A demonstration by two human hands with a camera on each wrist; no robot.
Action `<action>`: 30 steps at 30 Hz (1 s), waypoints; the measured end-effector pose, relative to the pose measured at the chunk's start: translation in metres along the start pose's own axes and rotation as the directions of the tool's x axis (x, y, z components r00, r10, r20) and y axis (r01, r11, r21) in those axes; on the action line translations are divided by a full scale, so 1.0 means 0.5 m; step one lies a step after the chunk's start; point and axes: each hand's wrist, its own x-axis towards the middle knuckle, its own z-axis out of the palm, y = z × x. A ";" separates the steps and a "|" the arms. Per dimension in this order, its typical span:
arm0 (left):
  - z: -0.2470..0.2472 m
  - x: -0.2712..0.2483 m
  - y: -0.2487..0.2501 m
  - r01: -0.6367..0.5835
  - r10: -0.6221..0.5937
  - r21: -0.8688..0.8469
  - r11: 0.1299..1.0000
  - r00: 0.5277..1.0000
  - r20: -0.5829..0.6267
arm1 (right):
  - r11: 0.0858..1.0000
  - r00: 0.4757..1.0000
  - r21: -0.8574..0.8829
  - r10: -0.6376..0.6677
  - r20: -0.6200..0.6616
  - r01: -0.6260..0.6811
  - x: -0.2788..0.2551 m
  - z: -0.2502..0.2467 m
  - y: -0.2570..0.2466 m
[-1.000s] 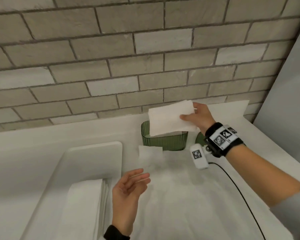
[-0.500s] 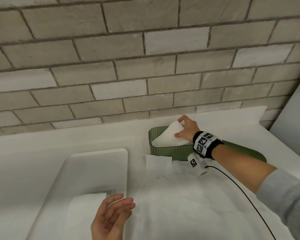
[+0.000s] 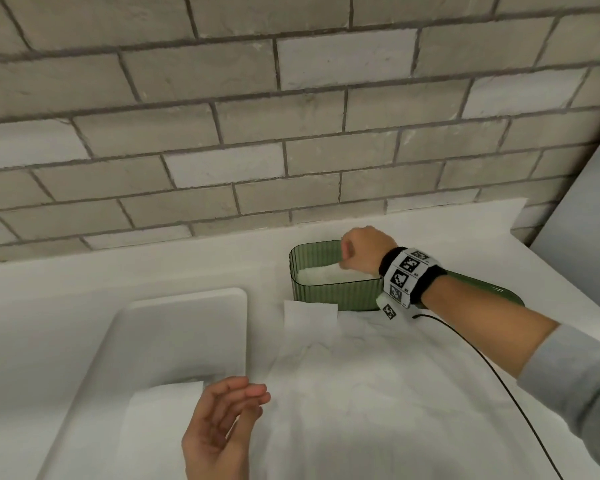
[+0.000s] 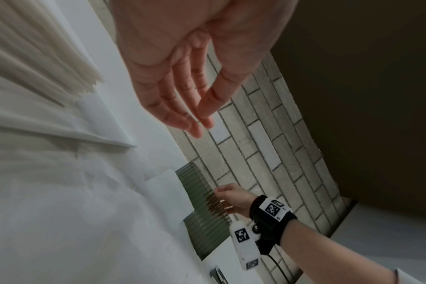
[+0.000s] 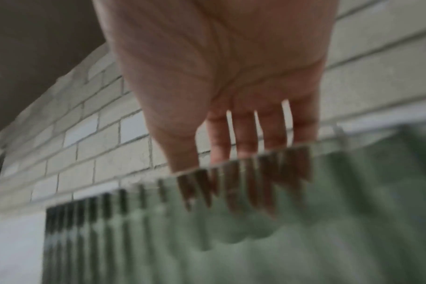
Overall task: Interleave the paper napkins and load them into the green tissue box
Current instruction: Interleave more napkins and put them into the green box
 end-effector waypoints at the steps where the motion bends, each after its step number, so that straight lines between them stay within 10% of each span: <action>1: 0.001 -0.001 0.001 0.002 -0.002 0.000 1.000 1.000 0.002 | 1.000 0.991 -0.005 0.012 0.131 -0.011 0.003 0.004 -0.004; 5: 0.003 -0.006 0.010 0.018 -0.018 -0.015 1.000 1.000 0.022 | 0.972 0.877 -0.235 0.136 0.460 -0.027 0.000 0.015 -0.018; 11: 0.015 -0.012 0.010 0.088 -0.125 0.153 0.984 0.959 0.255 | 1.000 0.954 0.007 -0.008 0.299 0.007 -0.052 -0.052 -0.013; 16: 0.055 -0.026 -0.010 0.014 -0.304 0.497 0.868 0.806 0.508 | 0.957 0.991 0.261 -0.111 -0.076 0.127 -0.175 -0.068 0.028; 22: 0.125 -0.052 -0.017 -0.130 -0.381 0.586 0.800 0.644 0.663 | 0.998 0.945 -0.022 0.056 0.321 -0.052 -0.285 0.022 0.108; 30: 0.133 -0.053 -0.020 -0.139 -0.388 0.604 0.785 0.649 0.655 | 0.983 0.949 -0.172 0.108 0.295 -0.059 -0.313 0.081 0.129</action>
